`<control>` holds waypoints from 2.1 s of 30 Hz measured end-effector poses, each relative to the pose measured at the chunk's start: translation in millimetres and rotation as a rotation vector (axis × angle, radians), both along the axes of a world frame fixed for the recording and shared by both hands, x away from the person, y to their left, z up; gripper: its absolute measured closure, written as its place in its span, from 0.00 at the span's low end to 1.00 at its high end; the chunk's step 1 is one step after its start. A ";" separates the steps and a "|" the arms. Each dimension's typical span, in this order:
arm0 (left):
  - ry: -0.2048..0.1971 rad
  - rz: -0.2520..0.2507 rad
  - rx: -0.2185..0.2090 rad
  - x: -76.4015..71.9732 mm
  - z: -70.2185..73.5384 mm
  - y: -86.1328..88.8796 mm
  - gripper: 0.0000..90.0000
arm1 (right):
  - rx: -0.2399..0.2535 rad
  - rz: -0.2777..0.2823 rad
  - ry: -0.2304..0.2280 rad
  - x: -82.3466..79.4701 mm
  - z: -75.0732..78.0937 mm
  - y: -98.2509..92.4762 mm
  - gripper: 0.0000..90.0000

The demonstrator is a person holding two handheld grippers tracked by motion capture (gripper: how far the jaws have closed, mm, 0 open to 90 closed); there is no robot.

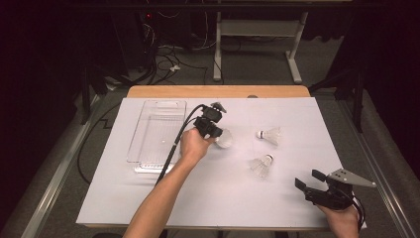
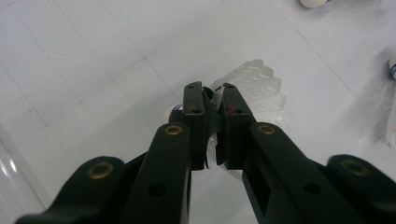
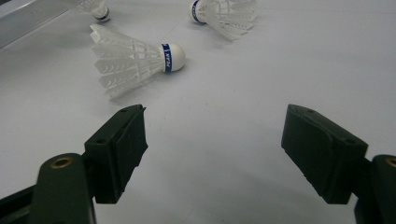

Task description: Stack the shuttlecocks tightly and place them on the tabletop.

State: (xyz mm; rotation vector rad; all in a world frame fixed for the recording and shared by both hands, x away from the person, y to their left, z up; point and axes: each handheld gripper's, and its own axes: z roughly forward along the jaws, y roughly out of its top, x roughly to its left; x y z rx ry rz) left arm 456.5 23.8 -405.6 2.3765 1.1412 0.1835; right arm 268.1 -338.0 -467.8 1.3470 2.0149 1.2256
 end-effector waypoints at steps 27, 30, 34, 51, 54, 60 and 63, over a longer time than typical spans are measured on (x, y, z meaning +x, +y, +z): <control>0.011 0.005 -0.048 10.6 -15.6 -32.7 0.78 | 0.000 0.005 -0.001 -0.3 0.3 0.7 0.25; 0.014 0.009 -0.052 11.9 -18.4 -34.3 0.75 | -0.001 0.006 -0.001 -0.3 0.3 0.8 0.25; 0.020 0.011 -0.052 13.8 -23.4 -37.4 0.71 | -0.001 0.007 0.000 0.0 0.1 0.8 0.25; 0.013 0.021 -0.043 15.0 -29.3 -40.5 0.50 | 0.000 0.008 0.003 0.6 -0.3 1.1 0.25; 0.010 0.023 -0.048 14.7 -28.2 -39.9 0.47 | 0.001 0.008 0.004 0.8 -0.4 0.9 0.25; 0.005 0.018 -0.071 14.0 -24.6 -37.8 0.46 | 0.001 0.009 0.004 0.9 -0.5 1.0 0.25; 0.003 0.013 -0.070 13.4 -23.8 -37.2 0.45 | 0.001 0.008 0.004 0.9 -0.5 1.0 0.25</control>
